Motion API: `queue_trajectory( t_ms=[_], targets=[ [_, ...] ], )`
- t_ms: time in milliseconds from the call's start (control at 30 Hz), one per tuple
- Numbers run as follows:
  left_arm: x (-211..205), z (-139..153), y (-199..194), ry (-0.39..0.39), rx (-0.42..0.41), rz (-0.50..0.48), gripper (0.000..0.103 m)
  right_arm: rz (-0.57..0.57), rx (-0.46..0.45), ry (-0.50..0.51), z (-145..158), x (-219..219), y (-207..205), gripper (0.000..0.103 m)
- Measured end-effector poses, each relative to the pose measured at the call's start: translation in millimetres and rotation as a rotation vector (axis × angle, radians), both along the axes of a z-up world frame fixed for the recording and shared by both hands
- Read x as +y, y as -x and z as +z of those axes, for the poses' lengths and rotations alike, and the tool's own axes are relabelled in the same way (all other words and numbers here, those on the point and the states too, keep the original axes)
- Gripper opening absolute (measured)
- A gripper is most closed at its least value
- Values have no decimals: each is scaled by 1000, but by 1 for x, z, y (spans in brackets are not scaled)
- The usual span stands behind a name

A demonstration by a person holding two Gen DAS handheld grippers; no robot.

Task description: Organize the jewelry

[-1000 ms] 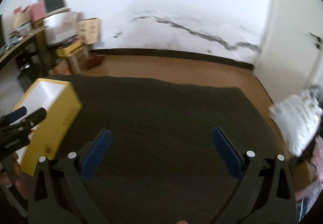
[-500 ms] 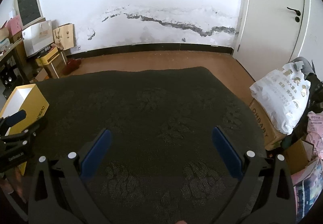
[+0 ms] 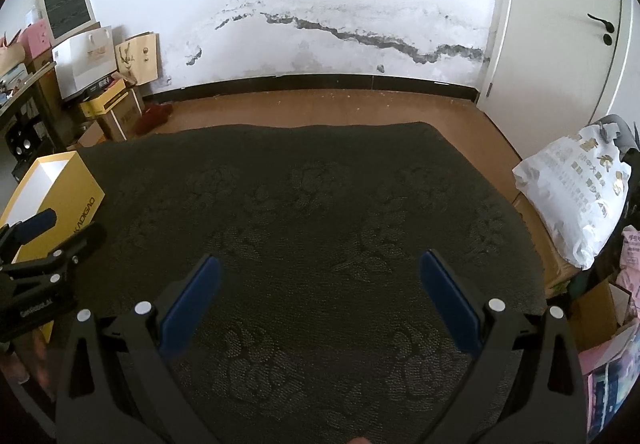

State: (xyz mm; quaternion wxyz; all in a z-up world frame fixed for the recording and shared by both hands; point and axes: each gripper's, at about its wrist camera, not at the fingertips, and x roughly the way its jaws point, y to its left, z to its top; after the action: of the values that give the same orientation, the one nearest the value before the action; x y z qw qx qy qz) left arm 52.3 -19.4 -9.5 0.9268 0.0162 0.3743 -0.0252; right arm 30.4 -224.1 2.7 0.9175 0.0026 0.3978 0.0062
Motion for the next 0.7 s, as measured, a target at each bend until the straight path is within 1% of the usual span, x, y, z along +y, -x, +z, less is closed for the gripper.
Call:
queue_trajectory(
  t_ms=[700],
  targets=[
    [4, -1, -1, -1, 6, 5, 97, 9, 7, 5, -3, 1, -3, 96]
  ],
)
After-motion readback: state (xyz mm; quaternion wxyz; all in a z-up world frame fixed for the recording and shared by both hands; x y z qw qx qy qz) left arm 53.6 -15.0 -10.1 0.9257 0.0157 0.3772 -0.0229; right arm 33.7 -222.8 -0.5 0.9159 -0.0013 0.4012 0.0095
